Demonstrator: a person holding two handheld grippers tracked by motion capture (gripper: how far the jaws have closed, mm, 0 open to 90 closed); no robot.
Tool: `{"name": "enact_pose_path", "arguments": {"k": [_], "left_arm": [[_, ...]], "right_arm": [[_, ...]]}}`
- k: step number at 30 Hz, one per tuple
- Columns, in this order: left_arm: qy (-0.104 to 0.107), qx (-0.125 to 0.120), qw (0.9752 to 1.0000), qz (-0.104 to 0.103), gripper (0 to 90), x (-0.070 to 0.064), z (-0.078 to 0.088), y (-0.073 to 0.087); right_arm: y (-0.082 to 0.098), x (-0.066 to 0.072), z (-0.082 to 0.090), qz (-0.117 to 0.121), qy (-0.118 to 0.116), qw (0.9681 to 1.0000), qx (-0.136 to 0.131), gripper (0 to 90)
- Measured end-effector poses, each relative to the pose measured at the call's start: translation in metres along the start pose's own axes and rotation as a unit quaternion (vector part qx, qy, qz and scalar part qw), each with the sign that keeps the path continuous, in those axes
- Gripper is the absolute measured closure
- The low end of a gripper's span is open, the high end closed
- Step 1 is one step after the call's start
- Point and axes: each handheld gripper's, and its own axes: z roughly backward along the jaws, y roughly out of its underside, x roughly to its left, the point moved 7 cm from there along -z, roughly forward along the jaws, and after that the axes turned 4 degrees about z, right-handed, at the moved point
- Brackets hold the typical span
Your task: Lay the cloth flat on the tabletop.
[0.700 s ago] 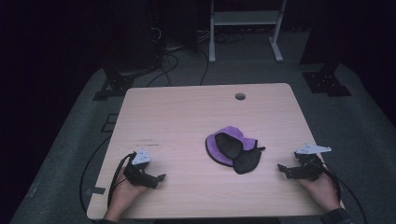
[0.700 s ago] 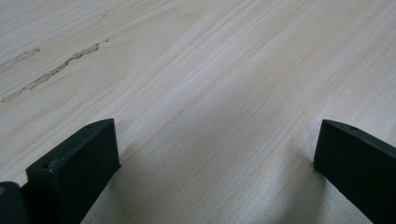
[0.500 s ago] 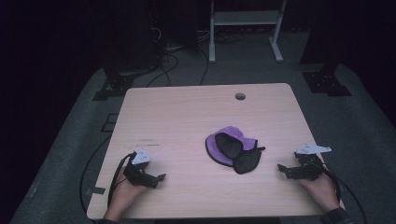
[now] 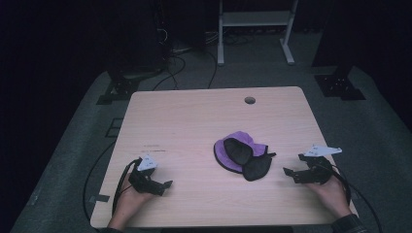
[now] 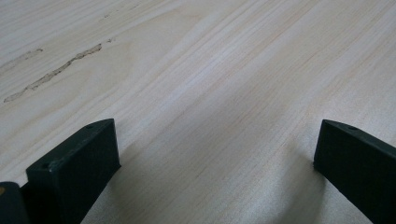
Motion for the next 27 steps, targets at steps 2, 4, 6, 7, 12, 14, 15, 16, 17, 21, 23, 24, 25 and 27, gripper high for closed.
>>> {"name": "enact_pose_path", "arguments": {"k": [2,4,6,7,12,14,15,16,17,21,23,24,25,27], "left_arm": [[-0.001,0.001,1.0000,0.000,0.0,0.000,0.000,0.000],[-0.003,0.001,1.0000,0.001,0.0,0.001,0.000,0.000],[-0.003,0.001,1.0000,0.001,0.0,0.001,0.000,0.000],[-0.003,0.003,1.0000,-0.001,0.0,0.001,0.000,0.000],[-0.003,0.003,1.0000,0.001,0.0,0.001,0.000,0.000],[-0.003,0.003,1.0000,0.000,0.0,0.001,0.000,0.000],[-0.003,0.003,1.0000,0.000,0.0,0.001,0.000,0.000],[-0.003,0.003,1.0000,0.000,0.0,0.001,0.000,0.000],[-0.003,0.002,1.0000,0.001,0.0,0.001,0.000,0.000],[-0.003,0.003,1.0000,0.001,0.0,0.001,0.000,0.000],[-0.003,0.003,1.0000,0.000,0.0,0.001,0.000,0.000],[-0.003,0.002,1.0000,0.000,0.0,0.001,0.000,0.000],[-0.003,0.002,1.0000,0.001,0.0,0.001,0.000,0.000],[-0.003,0.002,1.0000,0.001,0.0,0.001,0.000,0.000]], "right_arm": [[-0.007,0.004,-0.002,0.005,-0.008,0.9999,-0.006,13.5],[-0.014,0.010,-0.006,0.008,-0.019,0.9998,-0.008,13.6],[-0.016,0.012,-0.007,0.012,-0.022,0.9997,-0.009,13.6],[-0.024,0.018,-0.010,0.019,-0.033,0.9992,-0.012,13.8],[-0.040,0.031,-0.016,0.032,-0.052,0.9978,-0.025,14.3],[-0.046,0.036,-0.019,0.034,-0.060,0.9972,-0.029,14.3],[-0.049,0.038,-0.020,0.035,-0.064,0.9968,-0.031,14.3],[-0.049,0.038,-0.020,0.035,-0.064,0.9968,-0.031,14.3],[-0.055,0.044,-0.024,0.038,-0.075,0.9958,-0.036,15.4],[-0.064,0.054,-0.031,0.042,-0.091,0.9941,-0.042,19.3],[-0.068,0.057,-0.035,0.046,-0.095,0.9932,-0.049,21.8],[-0.069,0.059,-0.037,0.047,-0.096,0.9930,-0.049,22.9],[-0.071,0.061,-0.039,0.048,-0.098,0.9929,-0.048,24.2],[-0.076,0.063,-0.042,0.051,-0.100,0.9924,-0.050,27.5]]}}
